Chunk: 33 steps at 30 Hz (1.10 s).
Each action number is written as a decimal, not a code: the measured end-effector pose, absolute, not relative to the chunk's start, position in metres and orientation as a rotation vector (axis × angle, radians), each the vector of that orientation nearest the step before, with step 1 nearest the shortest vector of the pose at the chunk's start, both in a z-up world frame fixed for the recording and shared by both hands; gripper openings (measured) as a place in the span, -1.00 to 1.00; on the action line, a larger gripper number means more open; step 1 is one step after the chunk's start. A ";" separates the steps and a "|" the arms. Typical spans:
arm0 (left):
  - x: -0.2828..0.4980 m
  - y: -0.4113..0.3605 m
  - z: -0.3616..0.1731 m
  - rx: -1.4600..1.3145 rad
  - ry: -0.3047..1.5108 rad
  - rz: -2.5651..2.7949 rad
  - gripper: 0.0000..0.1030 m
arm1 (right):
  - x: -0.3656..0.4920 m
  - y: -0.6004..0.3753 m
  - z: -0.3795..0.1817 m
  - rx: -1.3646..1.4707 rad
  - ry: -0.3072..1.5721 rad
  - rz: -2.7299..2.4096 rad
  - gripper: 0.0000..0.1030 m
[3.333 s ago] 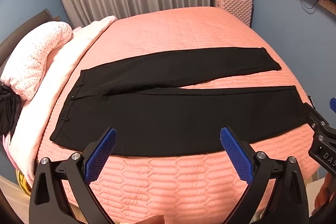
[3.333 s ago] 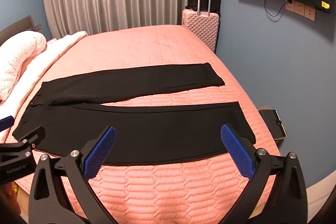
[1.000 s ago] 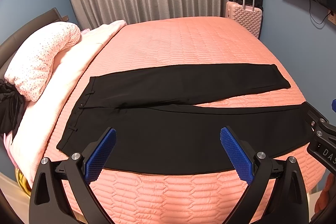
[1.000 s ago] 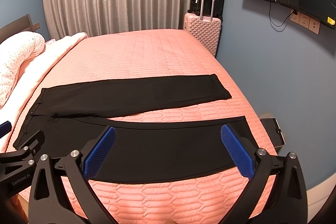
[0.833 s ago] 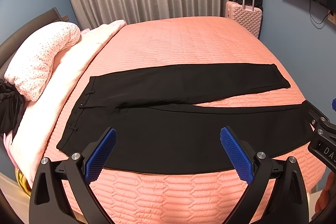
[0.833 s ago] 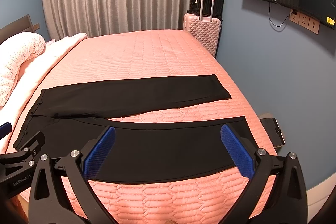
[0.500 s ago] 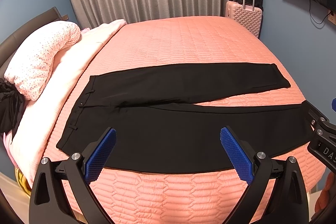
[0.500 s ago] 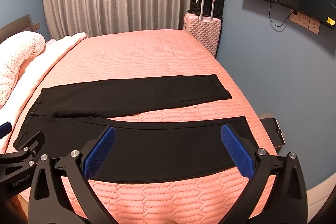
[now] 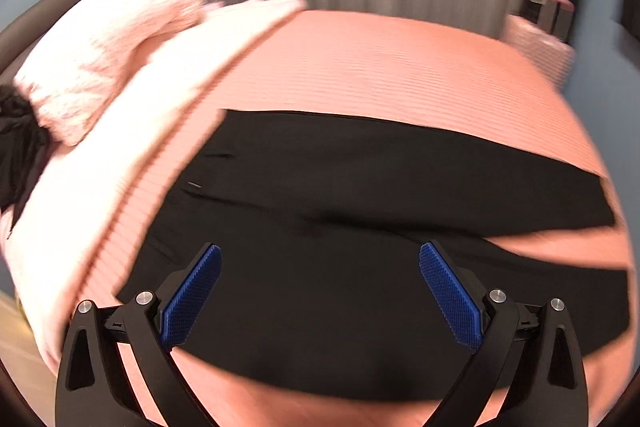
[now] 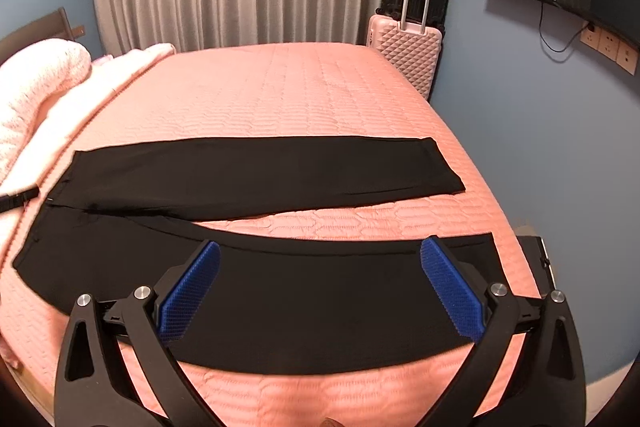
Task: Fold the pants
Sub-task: 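Move the left tool to the trouser waistband and close it on the fabric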
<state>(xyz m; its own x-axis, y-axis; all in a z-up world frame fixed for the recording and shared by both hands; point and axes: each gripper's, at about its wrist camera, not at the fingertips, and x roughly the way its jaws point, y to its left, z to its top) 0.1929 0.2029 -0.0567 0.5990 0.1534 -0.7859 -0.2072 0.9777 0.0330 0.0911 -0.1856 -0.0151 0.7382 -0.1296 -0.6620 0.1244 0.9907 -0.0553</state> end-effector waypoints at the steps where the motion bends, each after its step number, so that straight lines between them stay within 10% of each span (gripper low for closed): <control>1: 0.212 0.225 -0.066 -0.089 0.928 0.220 0.90 | 0.101 -0.183 -0.020 -0.013 0.724 -0.144 0.91; 22: 0.469 0.407 -0.206 -0.013 1.136 0.090 0.87 | 0.190 -0.137 -0.064 -0.114 0.698 -0.143 0.91; 25: 0.472 0.412 -0.206 -0.042 1.116 0.072 0.52 | 0.190 -0.133 -0.068 -0.119 0.706 -0.136 0.91; 29: 0.463 0.414 -0.199 -0.040 1.136 0.060 -0.69 | 0.187 -0.130 -0.069 -0.132 0.701 -0.138 0.91; 33: 0.446 0.406 -0.172 -0.038 1.085 0.034 -0.84 | 0.186 -0.138 -0.067 -0.127 0.692 -0.144 0.91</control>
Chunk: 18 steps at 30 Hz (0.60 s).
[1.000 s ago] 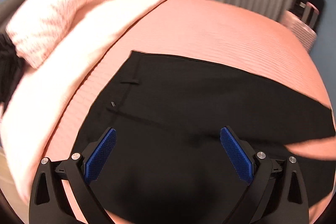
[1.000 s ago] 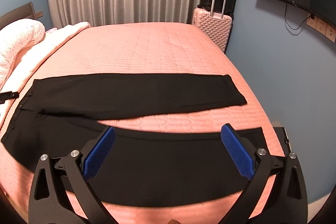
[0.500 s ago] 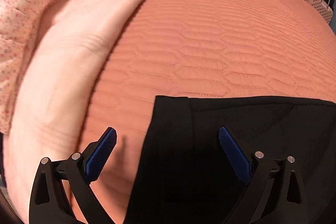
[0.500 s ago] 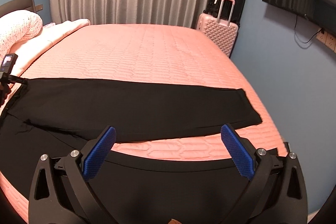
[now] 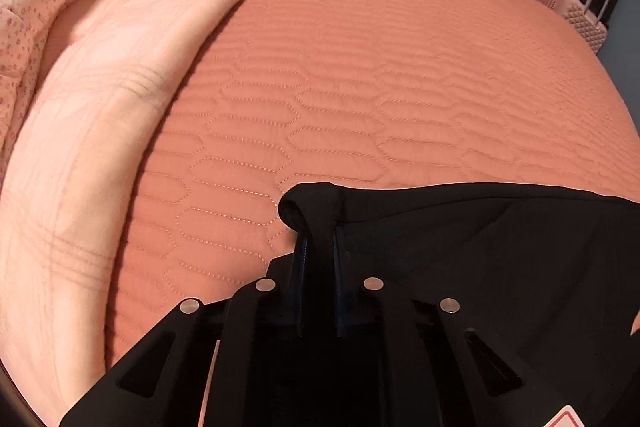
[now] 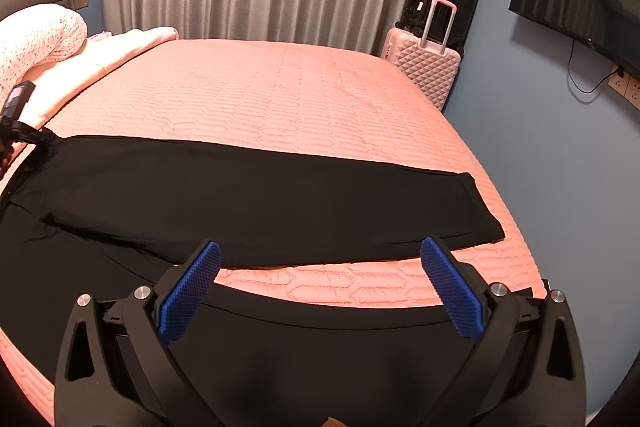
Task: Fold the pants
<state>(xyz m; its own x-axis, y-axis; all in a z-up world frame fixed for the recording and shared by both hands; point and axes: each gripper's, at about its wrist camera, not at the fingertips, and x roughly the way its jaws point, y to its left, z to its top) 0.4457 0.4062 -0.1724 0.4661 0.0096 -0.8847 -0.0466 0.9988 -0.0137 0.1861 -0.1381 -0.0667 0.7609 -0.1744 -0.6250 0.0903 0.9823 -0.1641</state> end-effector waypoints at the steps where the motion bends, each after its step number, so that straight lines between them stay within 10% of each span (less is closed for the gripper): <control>1: 0.437 0.402 -0.162 -0.024 1.060 0.034 -0.85 | 0.186 -0.143 -0.066 -0.121 0.690 -0.143 0.91; 18: 0.313 0.343 -0.134 0.025 1.012 0.082 -0.84 | 0.378 -0.470 -0.117 0.065 0.894 -0.125 0.91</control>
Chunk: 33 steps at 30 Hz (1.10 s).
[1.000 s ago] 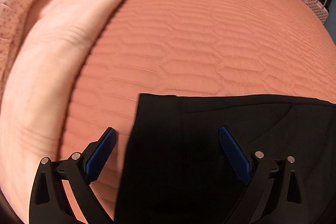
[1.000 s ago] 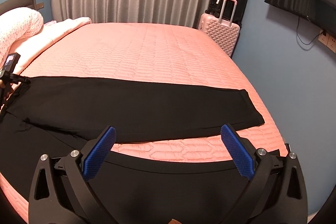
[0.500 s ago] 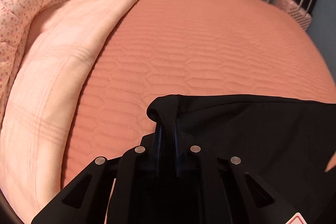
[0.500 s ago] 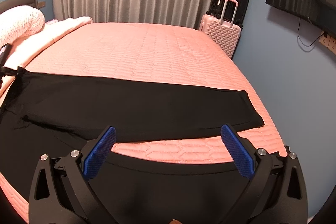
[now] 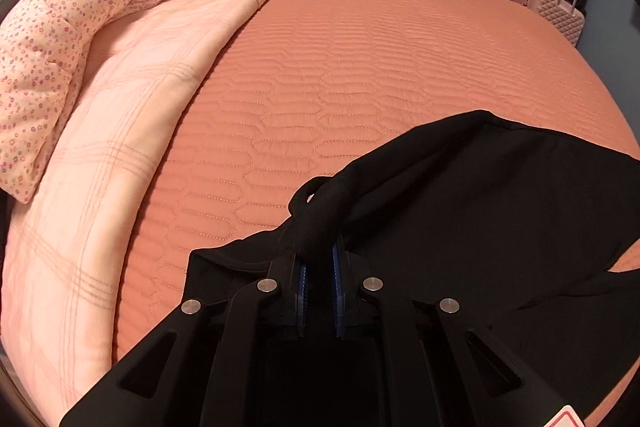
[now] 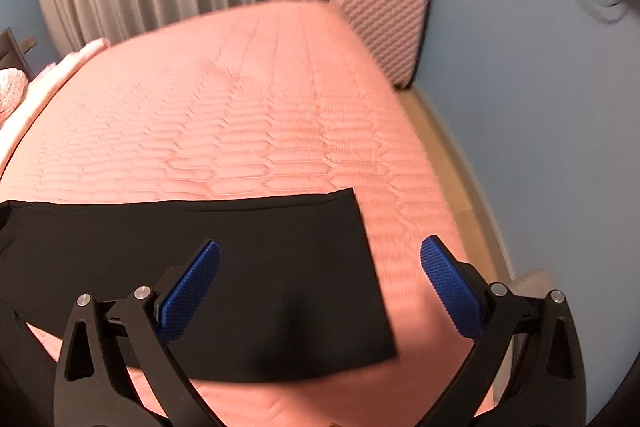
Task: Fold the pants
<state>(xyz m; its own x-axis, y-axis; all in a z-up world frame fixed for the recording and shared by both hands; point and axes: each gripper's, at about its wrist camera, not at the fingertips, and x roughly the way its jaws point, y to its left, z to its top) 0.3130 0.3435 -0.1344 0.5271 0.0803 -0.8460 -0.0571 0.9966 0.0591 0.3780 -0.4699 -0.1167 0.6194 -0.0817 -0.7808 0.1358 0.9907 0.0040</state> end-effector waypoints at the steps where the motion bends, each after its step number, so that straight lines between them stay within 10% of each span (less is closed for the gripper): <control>1: 0.316 0.343 -0.134 0.023 1.014 0.092 -0.84 | 0.394 -0.479 -0.126 0.045 0.914 -0.138 0.91; 7: 0.321 0.337 -0.132 0.035 1.021 0.153 -0.84 | 0.451 -0.503 -0.177 0.104 1.034 -0.050 0.90; 14: 0.333 0.333 -0.134 0.041 1.019 0.183 -0.84 | 0.449 -0.501 -0.187 0.141 0.995 0.030 -0.70; 33: 0.188 0.383 -0.054 -0.023 0.905 0.049 -0.81 | 0.191 -0.459 -0.008 -0.038 0.802 0.187 -0.80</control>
